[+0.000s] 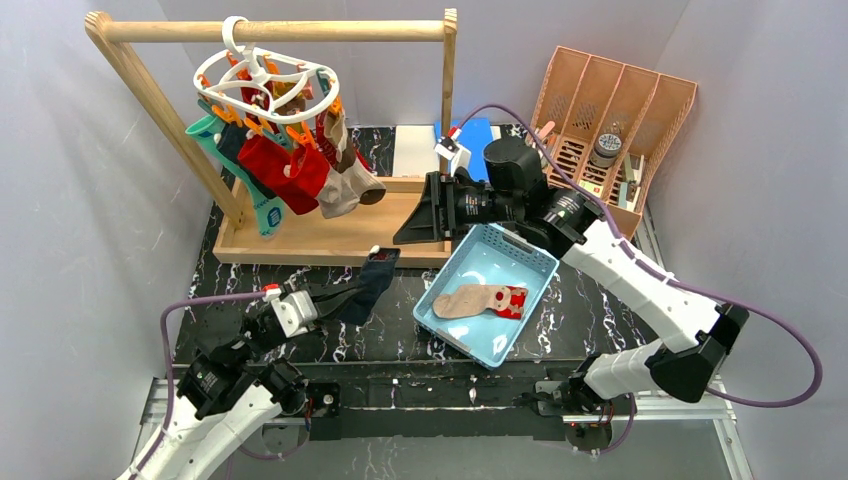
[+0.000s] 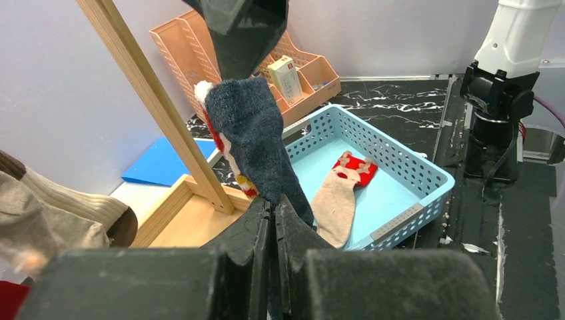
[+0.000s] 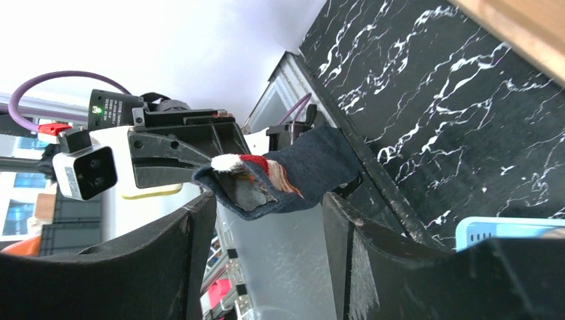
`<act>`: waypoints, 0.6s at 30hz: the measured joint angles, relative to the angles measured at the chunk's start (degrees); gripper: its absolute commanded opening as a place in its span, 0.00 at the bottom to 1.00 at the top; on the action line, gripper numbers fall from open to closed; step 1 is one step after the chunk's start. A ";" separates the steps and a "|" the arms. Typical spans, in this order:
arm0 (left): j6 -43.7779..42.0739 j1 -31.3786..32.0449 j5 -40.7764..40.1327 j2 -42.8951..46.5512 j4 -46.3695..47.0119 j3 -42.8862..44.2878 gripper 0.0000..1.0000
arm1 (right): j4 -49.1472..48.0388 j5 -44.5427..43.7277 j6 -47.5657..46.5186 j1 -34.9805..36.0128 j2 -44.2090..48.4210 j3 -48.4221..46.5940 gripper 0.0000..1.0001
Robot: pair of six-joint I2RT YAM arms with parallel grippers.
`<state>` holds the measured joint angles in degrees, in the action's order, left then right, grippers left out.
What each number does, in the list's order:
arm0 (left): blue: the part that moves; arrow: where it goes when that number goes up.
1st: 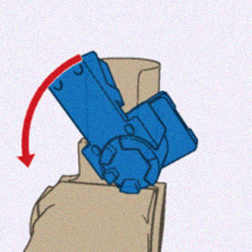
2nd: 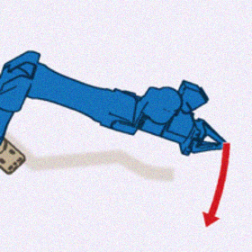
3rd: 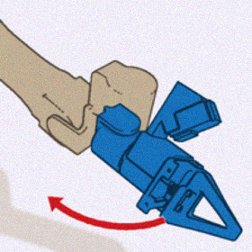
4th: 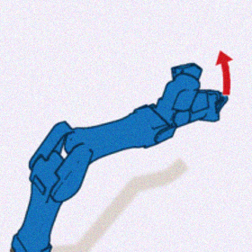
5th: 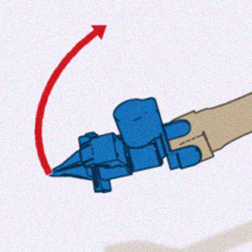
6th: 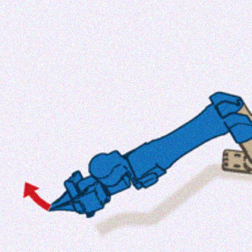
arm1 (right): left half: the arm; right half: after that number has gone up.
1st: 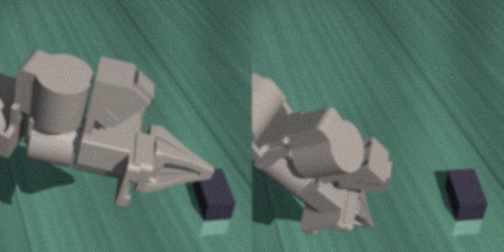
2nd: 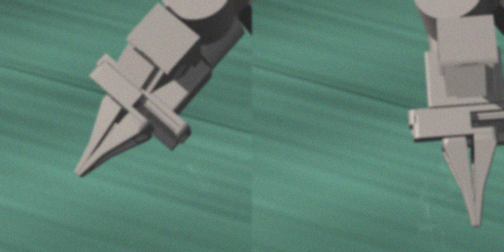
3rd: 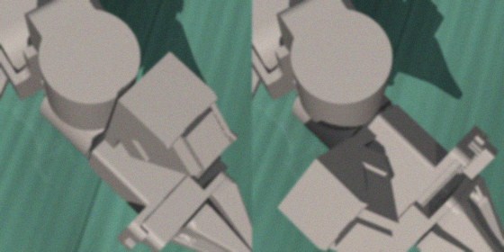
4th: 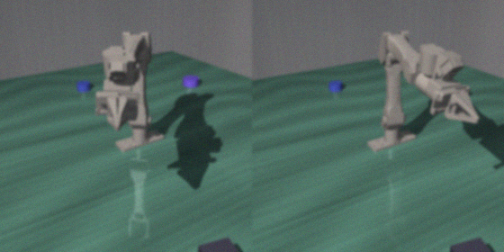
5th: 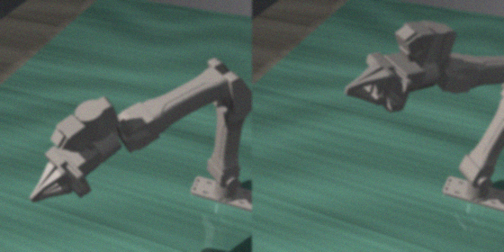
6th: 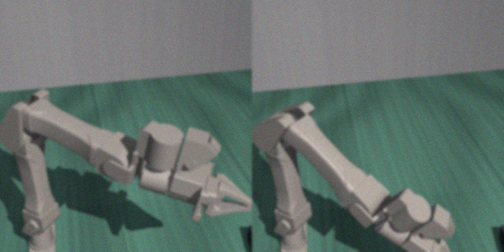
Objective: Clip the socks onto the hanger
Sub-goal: Pick up the sock at the center of the board.
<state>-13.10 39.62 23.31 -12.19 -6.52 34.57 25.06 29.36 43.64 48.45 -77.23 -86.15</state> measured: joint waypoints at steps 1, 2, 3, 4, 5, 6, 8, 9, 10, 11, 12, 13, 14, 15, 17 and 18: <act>-0.26 0.00 -0.09 0.00 0.02 0.15 0.00 | -0.13 0.90 0.61 0.00 -0.28 0.22 0.66; -0.44 0.00 -0.15 0.00 0.02 0.26 0.00 | -0.28 1.66 1.22 0.00 -0.63 0.50 0.66; -0.61 0.00 -0.22 0.00 0.02 0.35 0.00 | -0.28 2.23 1.51 0.00 -1.01 0.70 0.65; -0.74 0.00 -0.26 0.00 0.00 0.44 0.00 | -0.28 2.64 1.73 0.00 -1.44 0.81 0.64; -0.85 0.00 -0.33 0.00 0.00 0.48 0.00 | -0.28 3.19 2.10 0.00 -2.03 0.87 0.64; -0.94 0.00 -0.37 0.00 0.00 0.55 0.00 | -0.31 3.67 2.36 0.00 -2.47 1.01 0.64; -1.07 0.00 -0.42 0.00 -0.02 0.66 0.00 | -0.28 4.33 2.80 0.02 -2.89 1.51 0.63; -1.14 0.00 -0.42 0.00 -0.02 0.74 0.00 | -0.11 4.68 3.06 0.04 -3.02 1.70 0.63; -1.25 0.00 -0.42 0.00 0.02 0.83 0.00 | -0.11 4.94 3.26 0.07 -3.13 1.73 0.63; -1.27 0.00 -0.42 0.00 0.04 0.87 0.00 | -0.26 5.31 3.74 0.07 -3.21 1.75 0.62; -1.27 0.00 -0.39 0.00 0.02 0.87 0.00 | -0.66 5.64 4.20 0.07 -3.21 1.90 0.62; -1.27 0.00 -0.39 -0.02 0.02 0.87 0.00 | -1.18 5.97 4.50 0.09 -3.21 2.08 0.61; -1.27 0.00 -0.39 -0.04 0.02 0.87 0.00 | -1.66 6.23 4.85 0.13 -3.21 2.27 0.60; -1.27 0.00 -0.39 -0.07 0.02 0.87 0.00 | -2.23 6.62 5.44 0.17 -3.21 2.60 0.57; -1.27 0.00 -0.39 -0.11 0.02 0.87 0.00 | -3.28 7.19 6.21 0.33 -3.23 3.17 0.49; -1.27 0.00 -0.39 -0.13 0.02 0.87 0.00 | -3.67 7.48 6.54 0.42 -3.26 3.45 0.46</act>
<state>-14.37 39.62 22.92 -12.32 -6.50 35.44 21.39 36.84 50.17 48.86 -80.49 -82.70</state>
